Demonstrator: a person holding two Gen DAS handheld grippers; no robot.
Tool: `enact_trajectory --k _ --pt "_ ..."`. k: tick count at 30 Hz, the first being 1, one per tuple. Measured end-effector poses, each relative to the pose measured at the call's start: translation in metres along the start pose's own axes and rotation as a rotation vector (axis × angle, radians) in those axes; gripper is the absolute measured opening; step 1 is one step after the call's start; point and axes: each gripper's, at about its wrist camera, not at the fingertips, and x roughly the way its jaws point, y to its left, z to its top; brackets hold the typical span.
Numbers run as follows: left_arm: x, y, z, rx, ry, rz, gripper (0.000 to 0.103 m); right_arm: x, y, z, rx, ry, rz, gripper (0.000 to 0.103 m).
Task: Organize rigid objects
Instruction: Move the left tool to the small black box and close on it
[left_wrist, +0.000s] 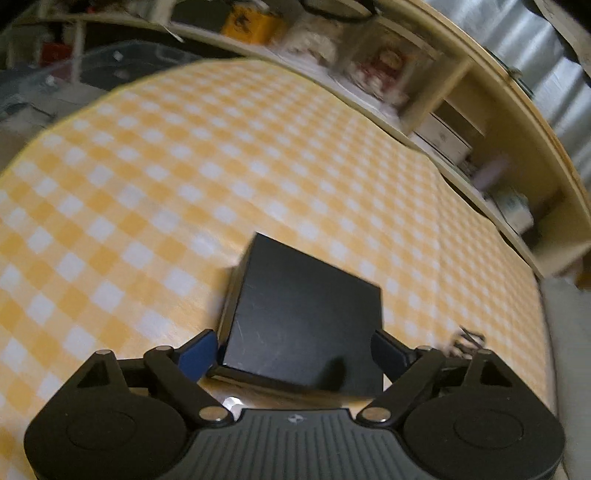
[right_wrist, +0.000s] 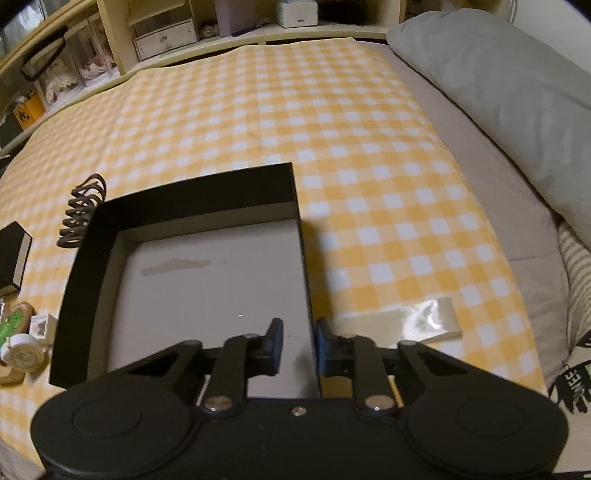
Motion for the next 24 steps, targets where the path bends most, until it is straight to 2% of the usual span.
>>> enact_trajectory --k 3,5,8,11,12,14,16,18,24 --pt "0.003 -0.007 -0.010 -0.024 0.087 -0.113 0.087 -0.001 -0.004 0.002 0.011 0.004 0.003 0.015" --pt "0.007 -0.021 -0.017 0.003 0.126 -0.170 0.087 0.000 -0.004 0.004 0.010 0.004 0.000 0.015" --pt "0.011 -0.052 -0.034 0.137 0.164 -0.234 0.087 0.002 -0.003 0.005 0.004 0.003 0.004 0.014" --pt "0.005 -0.083 -0.050 0.354 0.165 -0.269 0.088 0.003 -0.001 0.006 -0.007 0.002 0.013 0.011" --pt "0.000 -0.093 -0.053 0.446 0.136 -0.260 0.089 0.003 -0.002 0.006 -0.010 0.001 0.017 0.010" --pt "-0.008 -0.108 -0.061 0.620 0.055 -0.188 0.089 0.003 -0.002 0.006 -0.011 0.001 0.017 0.007" --pt "-0.008 -0.118 -0.065 0.753 -0.027 -0.101 0.096 0.003 -0.001 0.006 -0.009 0.002 0.017 0.004" --pt "0.000 -0.120 -0.063 0.794 -0.049 -0.053 0.100 0.003 -0.001 0.005 -0.011 0.002 0.018 0.004" --pt "0.034 -0.119 -0.046 0.890 -0.009 0.044 0.101 0.004 0.001 0.005 -0.020 0.001 0.018 0.004"
